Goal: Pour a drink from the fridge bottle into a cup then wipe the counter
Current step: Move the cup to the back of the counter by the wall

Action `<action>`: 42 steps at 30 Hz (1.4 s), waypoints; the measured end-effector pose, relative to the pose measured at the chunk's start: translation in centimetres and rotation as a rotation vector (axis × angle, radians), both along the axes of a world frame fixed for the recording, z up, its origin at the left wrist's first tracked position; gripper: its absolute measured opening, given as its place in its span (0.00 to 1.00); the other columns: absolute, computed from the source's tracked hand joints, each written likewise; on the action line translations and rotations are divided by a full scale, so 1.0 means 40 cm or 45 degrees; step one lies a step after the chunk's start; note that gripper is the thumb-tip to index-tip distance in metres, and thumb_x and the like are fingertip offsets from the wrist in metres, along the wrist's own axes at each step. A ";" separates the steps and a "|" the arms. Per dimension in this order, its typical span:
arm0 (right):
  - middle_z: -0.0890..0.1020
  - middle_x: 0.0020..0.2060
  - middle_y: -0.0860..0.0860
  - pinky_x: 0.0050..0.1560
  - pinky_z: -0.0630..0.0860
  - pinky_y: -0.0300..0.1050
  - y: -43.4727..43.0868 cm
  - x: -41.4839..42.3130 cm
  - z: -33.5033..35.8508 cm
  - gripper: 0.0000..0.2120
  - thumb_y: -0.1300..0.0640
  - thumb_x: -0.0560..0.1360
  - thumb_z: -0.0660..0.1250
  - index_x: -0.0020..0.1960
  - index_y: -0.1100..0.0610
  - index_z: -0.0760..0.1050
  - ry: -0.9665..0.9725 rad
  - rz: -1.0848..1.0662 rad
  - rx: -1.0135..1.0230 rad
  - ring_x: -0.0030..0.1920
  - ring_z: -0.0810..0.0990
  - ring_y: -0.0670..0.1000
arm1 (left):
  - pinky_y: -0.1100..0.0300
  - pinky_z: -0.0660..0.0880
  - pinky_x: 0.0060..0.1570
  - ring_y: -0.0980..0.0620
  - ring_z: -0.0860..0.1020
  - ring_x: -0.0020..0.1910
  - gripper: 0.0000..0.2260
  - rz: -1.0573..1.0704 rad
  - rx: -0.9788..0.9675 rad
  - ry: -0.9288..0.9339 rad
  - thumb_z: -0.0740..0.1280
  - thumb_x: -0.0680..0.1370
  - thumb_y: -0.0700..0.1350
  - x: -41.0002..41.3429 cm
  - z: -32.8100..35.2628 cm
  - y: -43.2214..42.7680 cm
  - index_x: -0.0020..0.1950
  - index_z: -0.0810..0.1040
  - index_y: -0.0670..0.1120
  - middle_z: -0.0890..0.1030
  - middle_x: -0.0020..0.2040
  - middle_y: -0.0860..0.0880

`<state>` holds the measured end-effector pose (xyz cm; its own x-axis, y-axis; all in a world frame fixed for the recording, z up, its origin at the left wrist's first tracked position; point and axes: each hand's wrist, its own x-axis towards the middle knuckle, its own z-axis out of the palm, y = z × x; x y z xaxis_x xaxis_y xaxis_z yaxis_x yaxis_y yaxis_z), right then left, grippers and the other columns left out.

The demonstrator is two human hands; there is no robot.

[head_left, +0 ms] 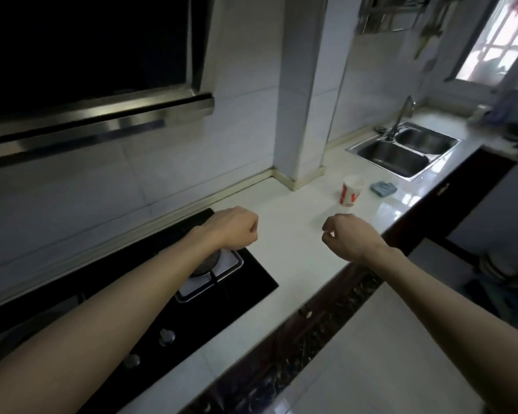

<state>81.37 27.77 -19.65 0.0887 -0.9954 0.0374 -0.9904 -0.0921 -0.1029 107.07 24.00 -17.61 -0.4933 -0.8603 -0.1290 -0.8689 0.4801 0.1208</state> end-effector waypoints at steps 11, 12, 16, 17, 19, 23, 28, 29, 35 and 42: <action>0.82 0.50 0.54 0.50 0.78 0.53 -0.126 -0.417 0.002 0.14 0.53 0.75 0.59 0.50 0.59 0.80 0.036 -0.080 0.031 0.51 0.79 0.57 | 0.53 0.75 0.46 0.47 0.78 0.49 0.10 -0.032 0.079 -0.024 0.60 0.80 0.46 -0.439 -0.008 -0.142 0.55 0.78 0.45 0.80 0.51 0.47; 0.82 0.51 0.53 0.50 0.78 0.53 -0.137 -0.443 -0.003 0.14 0.53 0.75 0.59 0.51 0.58 0.80 0.031 -0.090 0.042 0.52 0.79 0.57 | 0.53 0.76 0.46 0.47 0.79 0.49 0.10 -0.033 0.081 -0.022 0.60 0.81 0.46 -0.470 -0.012 -0.153 0.55 0.78 0.45 0.80 0.51 0.47; 0.81 0.52 0.54 0.51 0.77 0.51 -0.188 -0.520 -0.021 0.15 0.53 0.75 0.59 0.54 0.57 0.80 0.034 -0.090 0.089 0.54 0.79 0.57 | 0.52 0.77 0.47 0.48 0.79 0.48 0.10 -0.048 0.119 -0.036 0.60 0.81 0.46 -0.564 -0.041 -0.206 0.55 0.79 0.46 0.80 0.52 0.48; 0.81 0.52 0.54 0.50 0.78 0.52 -0.198 -0.529 -0.028 0.15 0.53 0.75 0.59 0.53 0.58 0.80 0.034 -0.089 0.097 0.53 0.79 0.57 | 0.53 0.77 0.47 0.48 0.79 0.48 0.10 -0.051 0.117 -0.043 0.60 0.81 0.47 -0.576 -0.047 -0.219 0.55 0.79 0.46 0.81 0.52 0.48; 0.81 0.51 0.54 0.50 0.78 0.52 -0.229 -0.553 -0.041 0.15 0.53 0.75 0.58 0.52 0.59 0.79 0.037 -0.092 0.108 0.52 0.79 0.57 | 0.53 0.77 0.47 0.49 0.79 0.48 0.10 -0.054 0.119 -0.053 0.60 0.81 0.47 -0.601 -0.057 -0.256 0.56 0.79 0.46 0.81 0.52 0.48; 0.81 0.52 0.53 0.51 0.78 0.52 -0.317 -0.600 -0.063 0.15 0.52 0.76 0.58 0.54 0.58 0.79 0.033 -0.082 0.134 0.54 0.79 0.56 | 0.52 0.78 0.48 0.48 0.79 0.49 0.10 -0.052 0.145 -0.066 0.60 0.81 0.47 -0.646 -0.079 -0.348 0.56 0.78 0.46 0.80 0.52 0.47; 0.81 0.52 0.54 0.51 0.78 0.52 -0.458 -0.654 -0.081 0.15 0.52 0.77 0.58 0.54 0.59 0.79 0.072 -0.088 0.176 0.52 0.79 0.55 | 0.52 0.77 0.49 0.48 0.78 0.49 0.10 -0.048 0.179 -0.059 0.60 0.81 0.47 -0.699 -0.124 -0.492 0.56 0.78 0.46 0.80 0.51 0.47; 0.81 0.52 0.54 0.51 0.78 0.52 -0.487 -0.665 -0.082 0.15 0.53 0.77 0.58 0.55 0.59 0.79 0.079 -0.089 0.186 0.52 0.79 0.55 | 0.52 0.77 0.48 0.48 0.79 0.49 0.10 -0.051 0.190 -0.056 0.60 0.81 0.47 -0.711 -0.133 -0.521 0.55 0.78 0.46 0.80 0.51 0.47; 0.83 0.50 0.53 0.48 0.80 0.52 -0.644 -0.717 -0.109 0.15 0.53 0.76 0.59 0.53 0.60 0.80 0.113 -0.094 0.239 0.48 0.81 0.55 | 0.53 0.76 0.46 0.48 0.79 0.48 0.10 -0.054 0.235 -0.053 0.60 0.80 0.48 -0.766 -0.195 -0.666 0.54 0.78 0.46 0.81 0.51 0.47; 0.83 0.49 0.54 0.48 0.81 0.53 -0.769 -0.743 -0.187 0.15 0.52 0.77 0.61 0.55 0.61 0.78 0.112 -0.067 0.358 0.47 0.82 0.54 | 0.58 0.72 0.43 0.49 0.78 0.50 0.11 -0.001 0.388 -0.061 0.61 0.82 0.48 -0.822 -0.269 -0.742 0.61 0.75 0.45 0.79 0.55 0.46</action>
